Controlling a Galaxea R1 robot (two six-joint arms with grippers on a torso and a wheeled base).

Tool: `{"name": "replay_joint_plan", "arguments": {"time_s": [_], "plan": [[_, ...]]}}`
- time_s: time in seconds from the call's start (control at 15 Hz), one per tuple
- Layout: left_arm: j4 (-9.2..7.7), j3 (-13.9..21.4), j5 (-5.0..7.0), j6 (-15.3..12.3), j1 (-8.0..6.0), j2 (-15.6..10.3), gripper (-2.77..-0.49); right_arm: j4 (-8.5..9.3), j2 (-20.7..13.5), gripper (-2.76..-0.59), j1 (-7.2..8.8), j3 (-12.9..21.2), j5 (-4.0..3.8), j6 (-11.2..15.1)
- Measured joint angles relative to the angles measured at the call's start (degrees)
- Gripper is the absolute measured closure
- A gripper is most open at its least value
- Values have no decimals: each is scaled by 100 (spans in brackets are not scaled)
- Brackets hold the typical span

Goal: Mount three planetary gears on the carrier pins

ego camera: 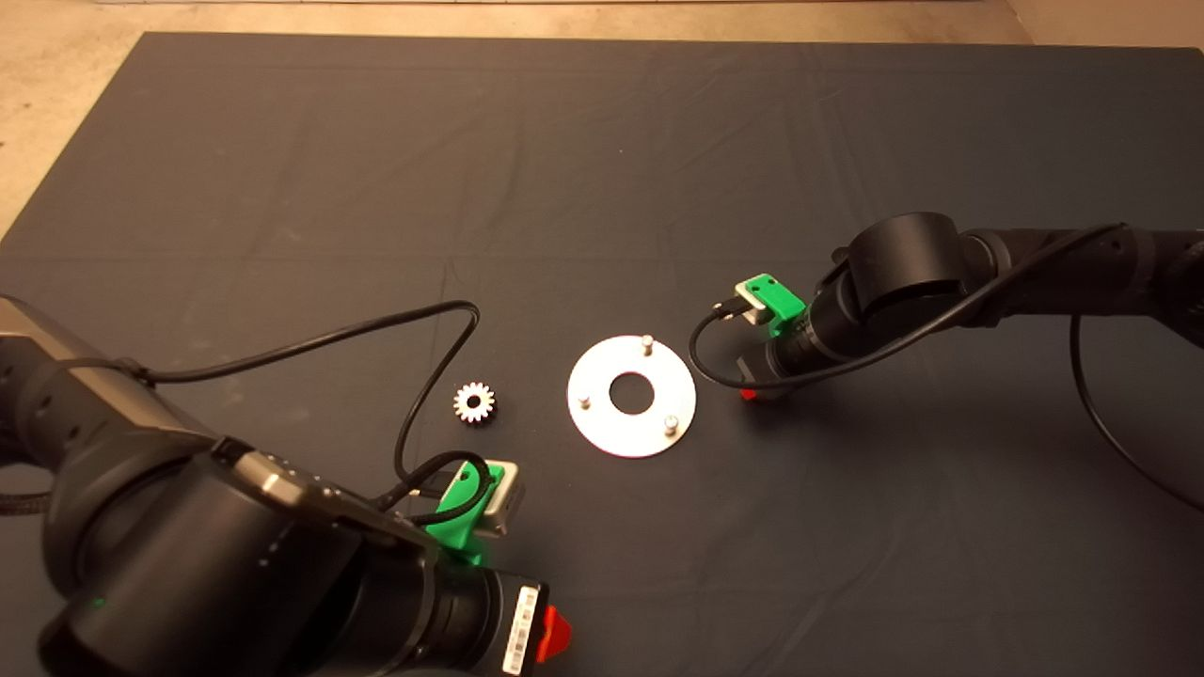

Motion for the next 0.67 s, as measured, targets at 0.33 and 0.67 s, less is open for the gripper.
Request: {"name": "replay_joint_plan", "arguments": {"time_s": [0.33,0.67], "plan": [[0,0,0,0,0,11,-219,-2,-32,-101,-13,126,-212,-59],[0,0,0,0,0,11,-219,0,-79,-97,-2,598,-265,-52]]}}
